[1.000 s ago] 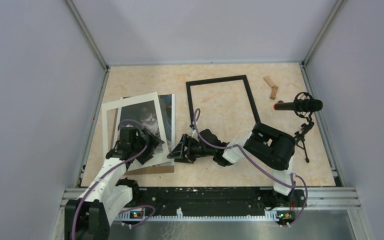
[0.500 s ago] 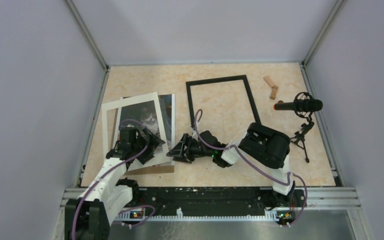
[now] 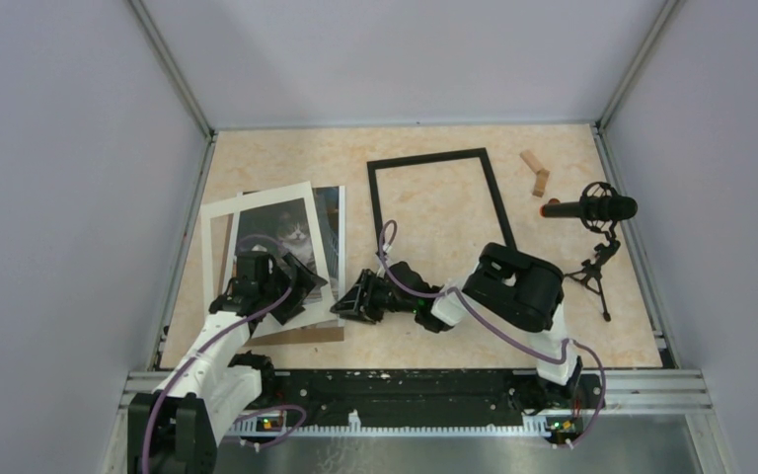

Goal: Put the photo into the frame

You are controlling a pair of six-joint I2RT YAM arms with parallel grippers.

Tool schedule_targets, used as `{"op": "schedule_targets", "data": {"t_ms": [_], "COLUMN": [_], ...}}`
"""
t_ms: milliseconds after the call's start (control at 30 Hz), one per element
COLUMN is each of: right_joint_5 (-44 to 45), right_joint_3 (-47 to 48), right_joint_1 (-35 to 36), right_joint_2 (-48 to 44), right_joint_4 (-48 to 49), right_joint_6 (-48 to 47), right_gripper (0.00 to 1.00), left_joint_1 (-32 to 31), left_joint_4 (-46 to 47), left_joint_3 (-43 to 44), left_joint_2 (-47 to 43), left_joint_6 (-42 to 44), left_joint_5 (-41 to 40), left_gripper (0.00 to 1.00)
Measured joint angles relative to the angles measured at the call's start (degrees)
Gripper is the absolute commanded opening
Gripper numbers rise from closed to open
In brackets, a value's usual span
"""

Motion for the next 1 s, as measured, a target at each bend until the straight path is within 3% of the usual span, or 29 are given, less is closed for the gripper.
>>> {"op": "schedule_targets", "data": {"t_ms": [67,200,233,400,533,700,800,1000], "right_joint_5": [0.59,2.12,2.58,4.7,6.73,5.68,1.81,-6.47], "right_joint_3": [1.25,3.43,3.85,4.59,7.34,9.66,8.46,2.64], "right_joint_1": [0.28,1.11,1.36,1.6,1.31,-2.03,-9.05,-33.29], "right_joint_2": [1.18,2.01,2.01,0.11,-7.82,-20.06,-26.67,-34.71], "right_joint_4": [-1.01,-3.41,-3.96,-10.54,-26.73,-38.07,-41.99,-54.18], "right_joint_6": [-0.52,-2.25,-2.73,-8.07,-17.16,-26.6,-31.15,-43.52], "right_gripper": [0.38,0.03,0.0,0.0,0.0,0.0,0.0,0.0], "left_joint_1": [0.0,0.0,0.0,-0.02,-0.07,-0.07,-0.09,-0.09], "left_joint_4": [-0.07,-0.48,-0.76,-3.91,-4.96,-5.09,-4.81,-2.67], "left_joint_3": [0.0,0.0,0.02,3.15,10.93,21.09,24.15,23.15], "left_joint_2": [-0.02,-0.44,-0.63,-1.55,-2.32,-2.34,-2.08,0.2], "left_joint_6": [0.24,1.18,1.66,7.23,12.7,18.51,20.5,20.81], "left_joint_5": [0.28,0.72,0.9,3.91,6.91,9.92,11.21,14.82], "left_gripper": [0.98,0.98,0.98,0.98,0.98,0.98,0.98,0.98]}}
